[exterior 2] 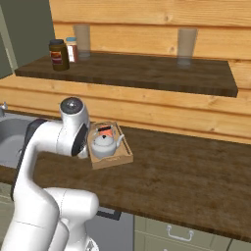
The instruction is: Pick the kettle from the counter and place it on the tray. Then pick the mug from the cabinet and place it on the tray. Then close the cabinet doors.
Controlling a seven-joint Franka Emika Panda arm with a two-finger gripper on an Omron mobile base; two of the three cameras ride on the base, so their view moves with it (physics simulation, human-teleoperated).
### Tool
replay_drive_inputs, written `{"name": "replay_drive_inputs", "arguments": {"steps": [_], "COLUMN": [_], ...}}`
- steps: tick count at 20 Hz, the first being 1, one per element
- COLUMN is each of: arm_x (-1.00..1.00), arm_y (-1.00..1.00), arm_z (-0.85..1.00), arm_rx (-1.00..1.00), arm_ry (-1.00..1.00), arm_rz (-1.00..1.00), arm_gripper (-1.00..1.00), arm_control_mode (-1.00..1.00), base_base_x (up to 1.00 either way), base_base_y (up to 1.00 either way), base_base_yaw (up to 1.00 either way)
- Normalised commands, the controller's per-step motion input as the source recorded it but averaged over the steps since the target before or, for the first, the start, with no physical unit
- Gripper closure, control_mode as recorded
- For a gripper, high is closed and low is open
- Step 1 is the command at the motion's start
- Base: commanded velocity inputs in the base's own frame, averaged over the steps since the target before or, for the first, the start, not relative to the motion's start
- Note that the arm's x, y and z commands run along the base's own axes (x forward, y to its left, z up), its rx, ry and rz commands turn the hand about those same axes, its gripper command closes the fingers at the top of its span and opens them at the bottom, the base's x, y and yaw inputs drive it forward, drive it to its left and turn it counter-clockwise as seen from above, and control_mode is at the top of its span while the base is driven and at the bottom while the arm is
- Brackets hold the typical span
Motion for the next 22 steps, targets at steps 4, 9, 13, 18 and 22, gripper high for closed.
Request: {"name": "replay_drive_inputs", "arguments": {"steps": [4,9,13,18,22], "arm_x": [-0.80,-0.86,-0.95,-0.86,-0.80], "arm_y": [0.26,0.22,0.13,0.08,0.00], "arm_z": [0.24,0.35,0.32,0.10,-0.05], "arm_rx": [0.16,0.18,0.19,0.15,0.03], "arm_ry": [0.04,0.01,0.01,0.02,-0.01], "arm_rz": [-0.21,-0.27,-0.27,-0.29,-0.20], "arm_gripper": [-1.00,-1.00,-1.00,-1.00,-1.00], "arm_control_mode": [-1.00,-1.00,-1.00,-1.00,-1.00], "base_base_x": [0.00,0.00,0.00,0.00,0.00], "base_base_y": [0.00,0.00,0.00,0.00,0.00], "base_base_yaw": [0.00,0.00,0.00,0.00,0.00]}}
